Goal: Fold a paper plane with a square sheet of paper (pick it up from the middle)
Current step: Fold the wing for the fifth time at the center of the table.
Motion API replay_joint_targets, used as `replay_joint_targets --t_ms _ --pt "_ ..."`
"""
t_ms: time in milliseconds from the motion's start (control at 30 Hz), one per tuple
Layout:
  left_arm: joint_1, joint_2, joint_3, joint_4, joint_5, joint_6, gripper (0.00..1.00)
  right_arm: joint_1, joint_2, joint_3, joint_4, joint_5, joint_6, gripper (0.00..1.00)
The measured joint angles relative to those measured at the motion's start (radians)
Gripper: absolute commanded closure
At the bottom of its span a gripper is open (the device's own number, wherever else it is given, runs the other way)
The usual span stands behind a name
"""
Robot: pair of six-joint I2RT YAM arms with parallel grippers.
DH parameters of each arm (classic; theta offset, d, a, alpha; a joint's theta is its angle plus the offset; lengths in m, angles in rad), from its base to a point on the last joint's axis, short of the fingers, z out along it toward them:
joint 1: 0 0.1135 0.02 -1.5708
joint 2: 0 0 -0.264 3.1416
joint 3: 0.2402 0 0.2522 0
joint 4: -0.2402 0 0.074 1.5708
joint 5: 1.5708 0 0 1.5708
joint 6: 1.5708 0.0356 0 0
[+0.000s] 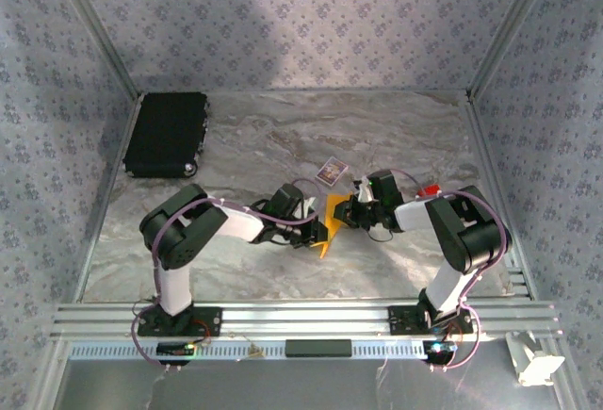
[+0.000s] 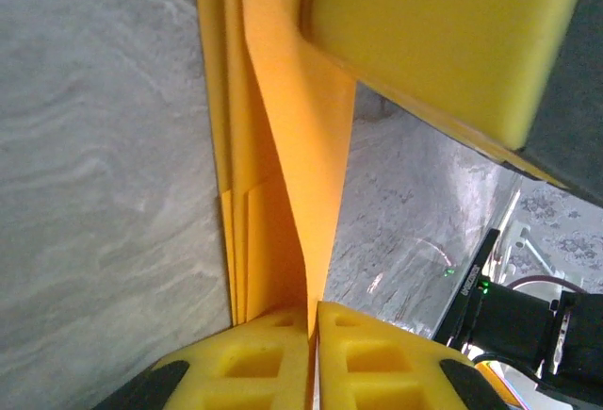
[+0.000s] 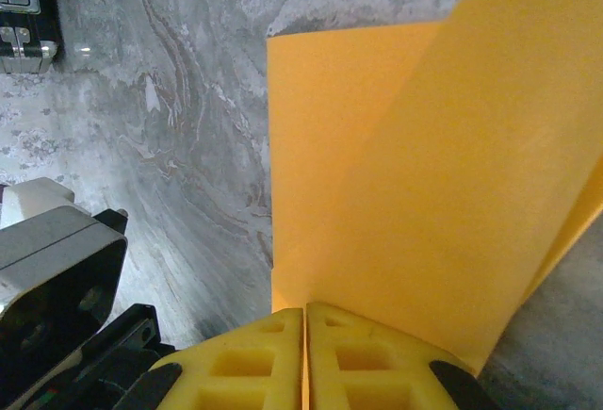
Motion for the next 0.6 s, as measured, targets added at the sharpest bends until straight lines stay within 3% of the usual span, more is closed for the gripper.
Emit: replay_joint_targets --t_ms 400,600 --pt "-0.002 -0.028 -0.008 -0.054 0.012 0.042 0.87 0.002 0.0 0.006 -0.016 0.006 -0.003 0.9" --pt "-0.002 -0.047 -0.022 -0.096 0.012 0.063 0.99 0.003 -0.001 0.006 -0.018 0.008 -0.006 0.9"
